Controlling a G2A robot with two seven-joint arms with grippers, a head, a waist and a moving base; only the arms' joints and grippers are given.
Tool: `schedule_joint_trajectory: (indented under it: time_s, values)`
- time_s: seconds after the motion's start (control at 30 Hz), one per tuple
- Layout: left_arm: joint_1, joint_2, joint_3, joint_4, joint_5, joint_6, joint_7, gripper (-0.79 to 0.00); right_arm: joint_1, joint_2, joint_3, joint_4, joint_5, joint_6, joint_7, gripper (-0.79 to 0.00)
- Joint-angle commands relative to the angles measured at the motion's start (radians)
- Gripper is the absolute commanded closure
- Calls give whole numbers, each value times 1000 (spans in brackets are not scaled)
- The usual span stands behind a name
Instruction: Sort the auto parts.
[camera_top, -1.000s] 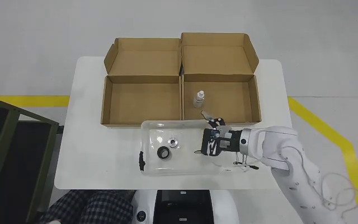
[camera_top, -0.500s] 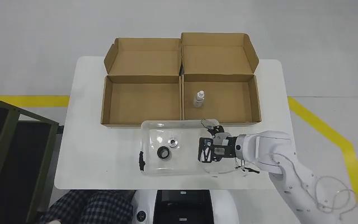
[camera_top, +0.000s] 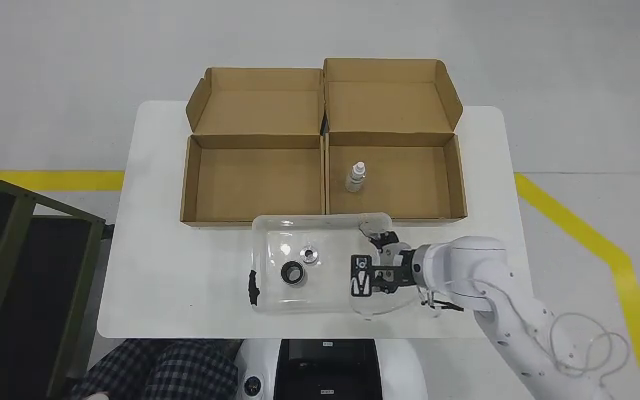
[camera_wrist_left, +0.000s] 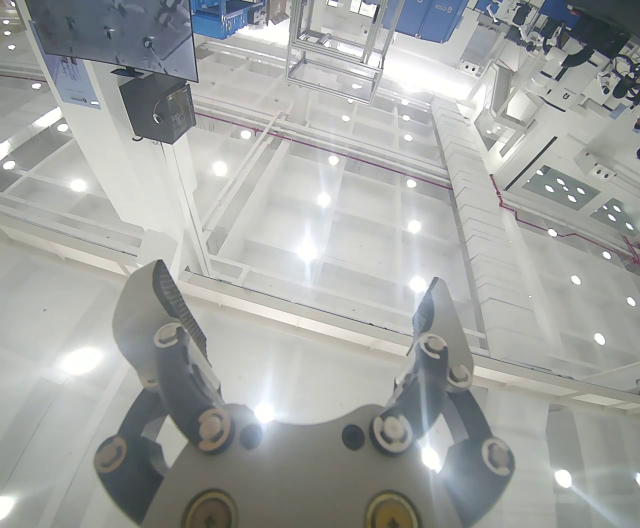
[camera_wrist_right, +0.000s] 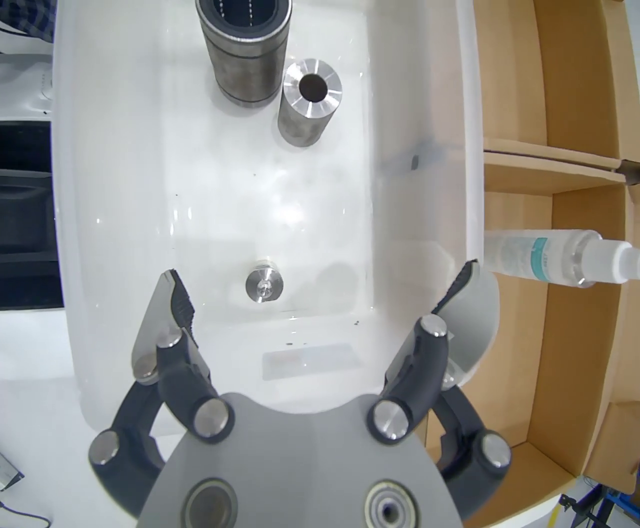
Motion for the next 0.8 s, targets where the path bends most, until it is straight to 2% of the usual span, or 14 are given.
schedule_joint_trajectory:
  time_s: [0.0, 0.13, 0.27, 0.77]
  values:
    - [0, 0, 0, 0, 0, 0, 0, -785, 2, 1, -9, 2, 4, 1, 21, -754]
    - [0, 0, 0, 0, 0, 0, 0, -785, 12, 1, -26, 5, 17, 5, 54, -705]
    - [0, 0, 0, 0, 0, 0, 0, -785, 23, 2, -44, 7, 23, 11, 81, -597]
    - [0, 0, 0, 0, 0, 0, 0, -785, 57, 13, -126, 14, -12, 48, 125, -428]
